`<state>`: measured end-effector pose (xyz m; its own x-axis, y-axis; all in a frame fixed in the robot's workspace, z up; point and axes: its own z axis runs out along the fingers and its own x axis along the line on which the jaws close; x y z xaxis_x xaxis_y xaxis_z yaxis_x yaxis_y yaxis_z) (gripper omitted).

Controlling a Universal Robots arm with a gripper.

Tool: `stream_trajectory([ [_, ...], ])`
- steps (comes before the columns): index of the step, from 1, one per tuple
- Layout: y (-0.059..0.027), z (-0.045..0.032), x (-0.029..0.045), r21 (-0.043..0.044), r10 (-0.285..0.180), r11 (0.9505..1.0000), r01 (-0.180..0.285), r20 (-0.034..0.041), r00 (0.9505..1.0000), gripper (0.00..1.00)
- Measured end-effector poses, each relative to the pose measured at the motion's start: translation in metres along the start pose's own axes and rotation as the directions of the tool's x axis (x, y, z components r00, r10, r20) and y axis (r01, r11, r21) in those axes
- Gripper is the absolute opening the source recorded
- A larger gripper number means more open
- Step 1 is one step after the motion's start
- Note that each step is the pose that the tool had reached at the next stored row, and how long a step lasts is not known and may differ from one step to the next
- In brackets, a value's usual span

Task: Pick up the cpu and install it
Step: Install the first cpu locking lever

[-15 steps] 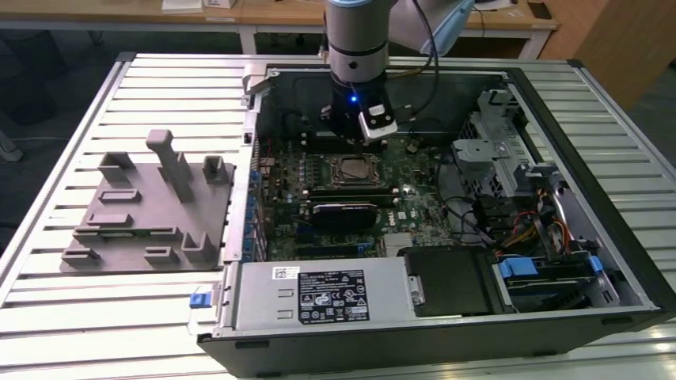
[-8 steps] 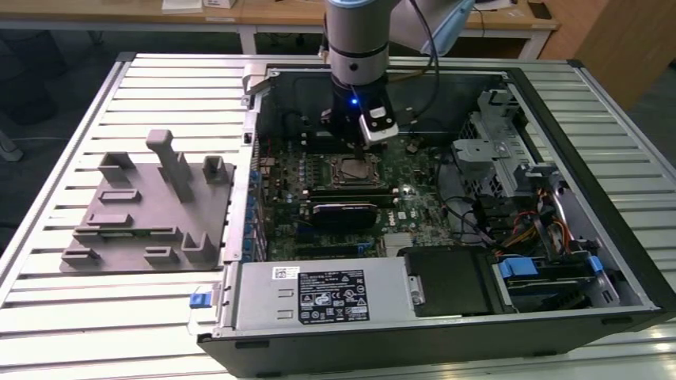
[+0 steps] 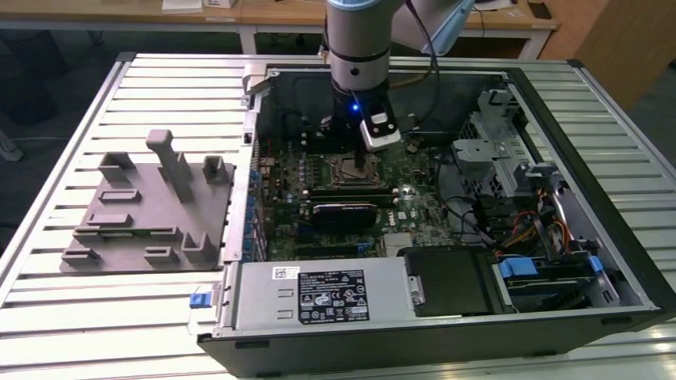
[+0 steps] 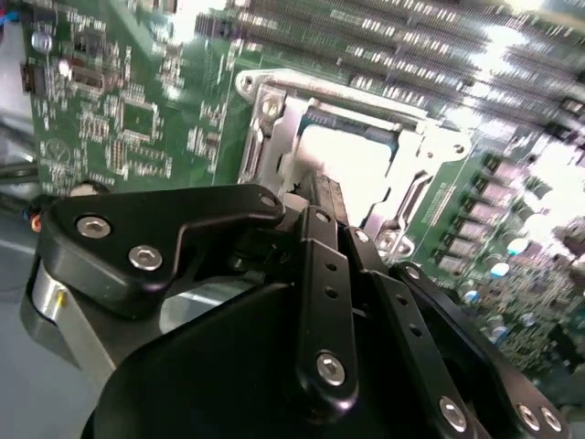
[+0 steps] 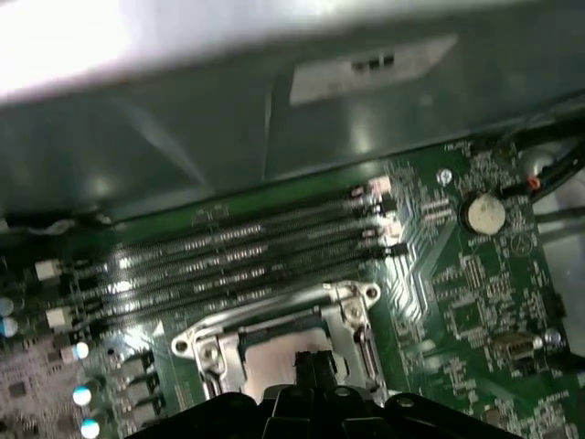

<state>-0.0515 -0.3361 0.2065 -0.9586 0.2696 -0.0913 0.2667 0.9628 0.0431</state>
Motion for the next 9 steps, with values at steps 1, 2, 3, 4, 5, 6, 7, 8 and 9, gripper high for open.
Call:
stream_trajectory([
  [1, -0.0011, 0.0001, -0.0003, 0.0075, -0.001, 1.0, 0.001, -0.0001, 1.0, 0.11],
  [2, -0.0022, 0.0003, -0.0006, 0.0149, -0.001, 0.9999, 0.001, -0.0003, 1.0, 0.11],
  [3, -0.0032, 0.0005, -0.0008, 0.0223, -0.002, 0.9997, 0.002, -0.0005, 1.0, 0.11],
  [4, -0.004, 0.0006, -0.001, 0.0289, -0.003, 0.9996, 0.003, -0.0003, 1.0, 0.11],
  [5, -0.0046, 0.0006, -0.0012, 0.033, -0.003, 0.9995, 0.003, -0.0009, 1.0, 0.11],
  [6, -0.0048, 0.0005, -0.0012, 0.0341, -0.003, 0.9994, 0.003, -0.0014, 1.0, 0.11],
  [7, -0.0048, 0.0005, -0.0012, 0.0341, -0.003, 0.9994, 0.003, -0.0014, 1.0, 0.11],
  [8, -0.0048, 0.0006, -0.0012, 0.0341, -0.003, 0.9994, 0.003, -0.0014, 1.0, 0.11],
  [9, -0.0048, 0.0006, -0.0013, 0.0339, -0.003, 0.9994, 0.003, -0.0014, 1.0, 0.11],
])
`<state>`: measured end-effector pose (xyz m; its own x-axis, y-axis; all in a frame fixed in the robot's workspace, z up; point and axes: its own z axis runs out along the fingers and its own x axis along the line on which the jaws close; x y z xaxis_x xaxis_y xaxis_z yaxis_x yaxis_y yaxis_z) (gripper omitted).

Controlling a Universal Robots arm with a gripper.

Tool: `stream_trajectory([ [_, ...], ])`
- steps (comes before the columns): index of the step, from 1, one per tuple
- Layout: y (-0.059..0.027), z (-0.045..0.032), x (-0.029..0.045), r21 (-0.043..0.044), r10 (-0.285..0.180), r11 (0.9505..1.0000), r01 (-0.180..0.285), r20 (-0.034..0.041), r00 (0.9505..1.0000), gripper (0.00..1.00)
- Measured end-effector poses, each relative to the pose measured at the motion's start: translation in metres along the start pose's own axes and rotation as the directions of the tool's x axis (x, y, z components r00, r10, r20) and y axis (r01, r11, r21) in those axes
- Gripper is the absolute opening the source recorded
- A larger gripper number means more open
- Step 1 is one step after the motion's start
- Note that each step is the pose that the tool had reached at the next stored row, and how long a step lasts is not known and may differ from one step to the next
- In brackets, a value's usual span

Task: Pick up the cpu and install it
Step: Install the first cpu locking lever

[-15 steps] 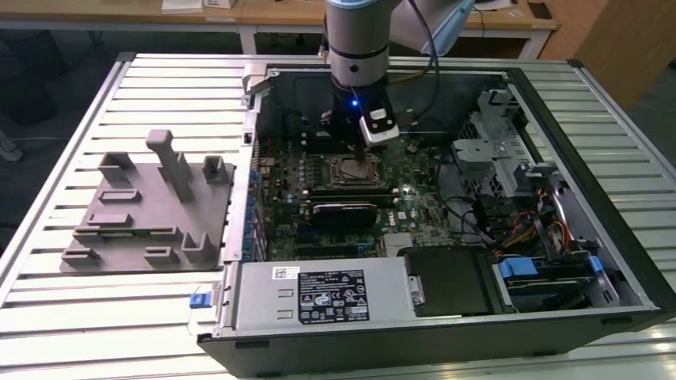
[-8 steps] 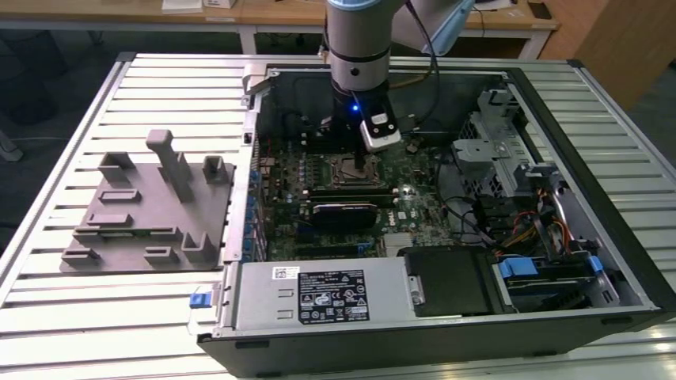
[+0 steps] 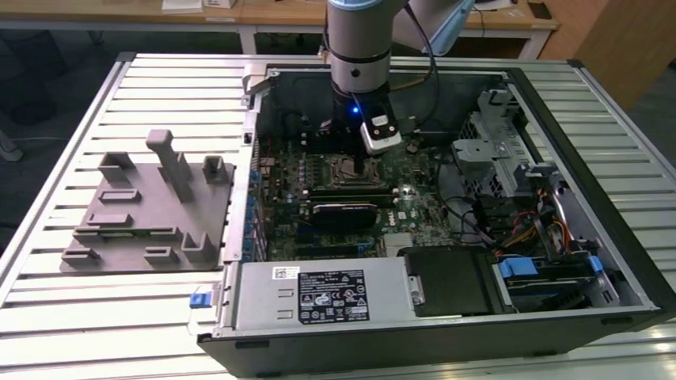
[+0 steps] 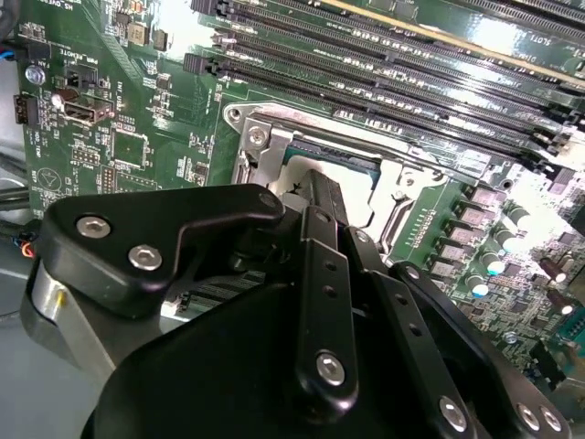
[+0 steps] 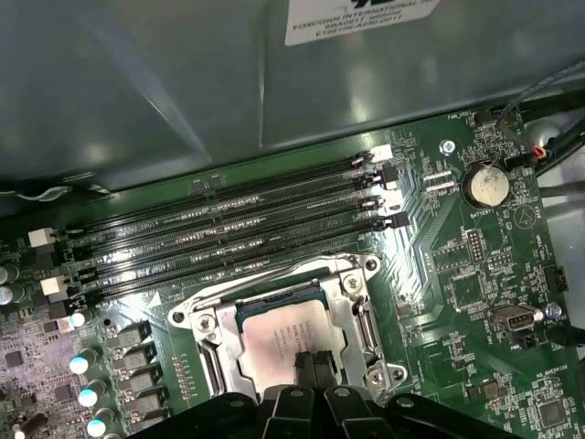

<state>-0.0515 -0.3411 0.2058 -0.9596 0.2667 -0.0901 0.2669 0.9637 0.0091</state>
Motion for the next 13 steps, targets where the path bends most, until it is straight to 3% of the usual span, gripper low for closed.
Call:
stream_trajectory([
  [5, -0.0001, -0.0019, -0.0002, 0.0001, 0.0, 1.0, 0.0, 0.0, 1.0, 0.11],
  [13, 0.0001, -0.0208, -0.0019, 0.0, 0.0, 1.0, 0.0, 0.0, 1.0, 0.11],
])
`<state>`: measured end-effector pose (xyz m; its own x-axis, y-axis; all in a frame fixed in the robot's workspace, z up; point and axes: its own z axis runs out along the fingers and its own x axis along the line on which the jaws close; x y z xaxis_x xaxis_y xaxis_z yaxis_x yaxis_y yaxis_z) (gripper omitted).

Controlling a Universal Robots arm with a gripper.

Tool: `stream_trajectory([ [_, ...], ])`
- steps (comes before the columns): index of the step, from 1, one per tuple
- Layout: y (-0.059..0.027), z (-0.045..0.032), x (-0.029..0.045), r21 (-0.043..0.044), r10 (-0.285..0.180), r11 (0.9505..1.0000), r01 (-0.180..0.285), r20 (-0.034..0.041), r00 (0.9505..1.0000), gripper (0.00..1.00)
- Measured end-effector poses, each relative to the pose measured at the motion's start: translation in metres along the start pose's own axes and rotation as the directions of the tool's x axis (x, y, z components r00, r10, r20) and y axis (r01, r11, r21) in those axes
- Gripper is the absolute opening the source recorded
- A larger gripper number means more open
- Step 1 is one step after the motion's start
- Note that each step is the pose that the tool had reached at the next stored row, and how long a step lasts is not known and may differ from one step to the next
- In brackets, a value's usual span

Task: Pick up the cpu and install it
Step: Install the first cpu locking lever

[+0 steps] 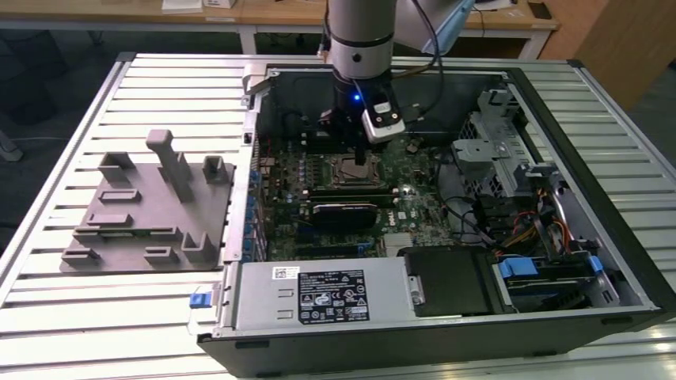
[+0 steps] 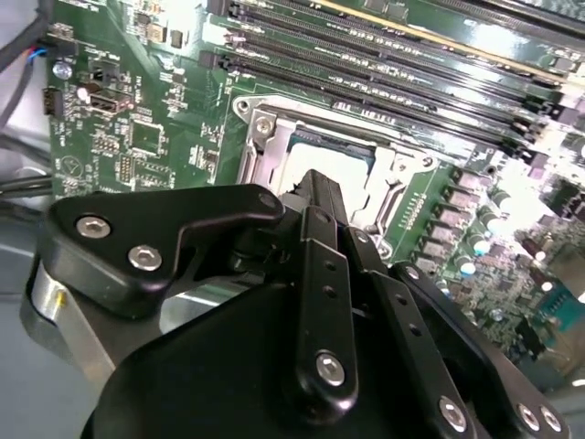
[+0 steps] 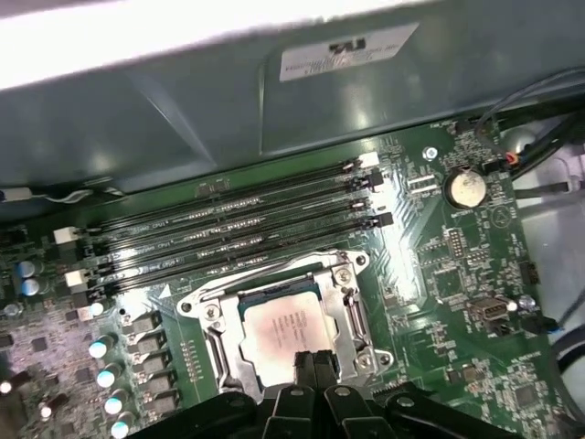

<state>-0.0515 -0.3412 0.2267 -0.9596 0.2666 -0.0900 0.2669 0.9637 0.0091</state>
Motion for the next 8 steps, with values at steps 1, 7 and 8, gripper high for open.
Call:
stream_trajectory([
  [1, 0.0, -0.0013, -0.0001, 0.0, 0.0, 1.0, 0.0, 0.0, 1.0, 0.11],
  [7, -0.0004, -0.0016, 0.0011, -0.0004, 0.0, 1.0, 0.0, -0.0001, 1.0, 0.11],
  [8, -0.0008, -0.0017, 0.0024, -0.0004, 0.0, 1.0, 0.0, -0.0001, 1.0, 0.11],
])
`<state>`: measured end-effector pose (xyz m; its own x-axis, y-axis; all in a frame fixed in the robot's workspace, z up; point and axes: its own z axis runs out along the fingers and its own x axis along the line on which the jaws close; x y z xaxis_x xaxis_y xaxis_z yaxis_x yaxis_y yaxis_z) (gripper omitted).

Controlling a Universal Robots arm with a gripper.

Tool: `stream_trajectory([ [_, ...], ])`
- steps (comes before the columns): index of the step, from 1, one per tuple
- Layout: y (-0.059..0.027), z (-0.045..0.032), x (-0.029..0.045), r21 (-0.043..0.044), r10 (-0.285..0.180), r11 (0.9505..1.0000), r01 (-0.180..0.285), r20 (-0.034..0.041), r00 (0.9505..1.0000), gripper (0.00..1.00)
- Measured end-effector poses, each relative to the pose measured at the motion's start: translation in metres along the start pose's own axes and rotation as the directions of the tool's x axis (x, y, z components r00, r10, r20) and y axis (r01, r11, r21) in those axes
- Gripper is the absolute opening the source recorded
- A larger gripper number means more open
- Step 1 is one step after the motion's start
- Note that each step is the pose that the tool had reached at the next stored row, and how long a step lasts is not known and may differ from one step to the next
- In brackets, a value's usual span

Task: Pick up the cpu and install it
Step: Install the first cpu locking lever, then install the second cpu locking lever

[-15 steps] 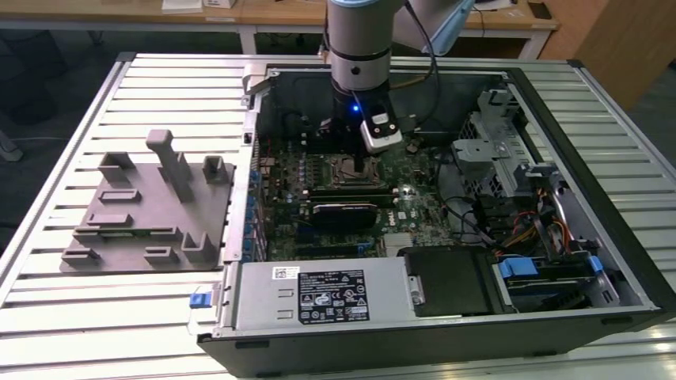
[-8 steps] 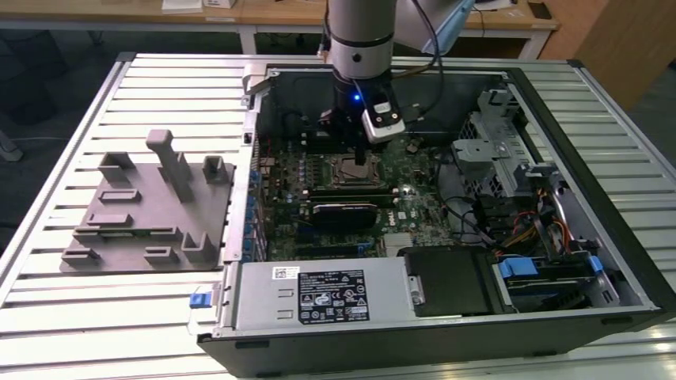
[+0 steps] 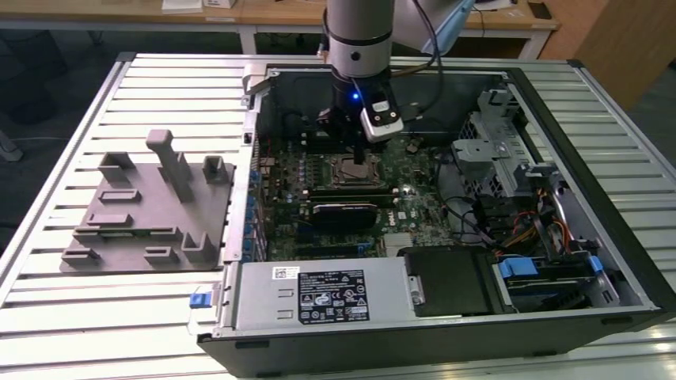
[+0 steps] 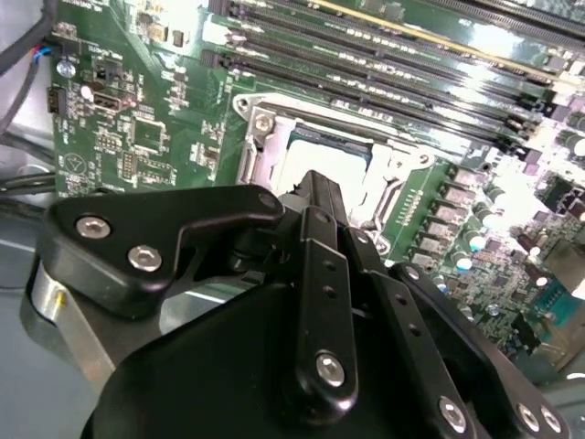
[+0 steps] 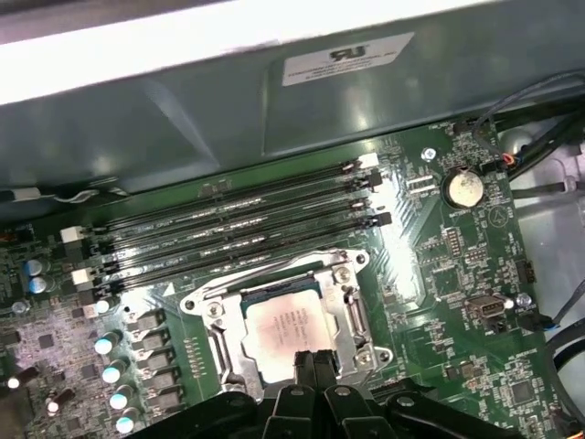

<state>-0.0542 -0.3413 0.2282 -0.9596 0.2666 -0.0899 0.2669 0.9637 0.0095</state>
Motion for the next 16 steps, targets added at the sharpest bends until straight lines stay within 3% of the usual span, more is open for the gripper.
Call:
stream_trajectory([
  [16, -0.0002, -0.0009, 0.001, -0.0003, 0.0, 1.0, 0.0, 0.0, 1.0, 0.11],
])
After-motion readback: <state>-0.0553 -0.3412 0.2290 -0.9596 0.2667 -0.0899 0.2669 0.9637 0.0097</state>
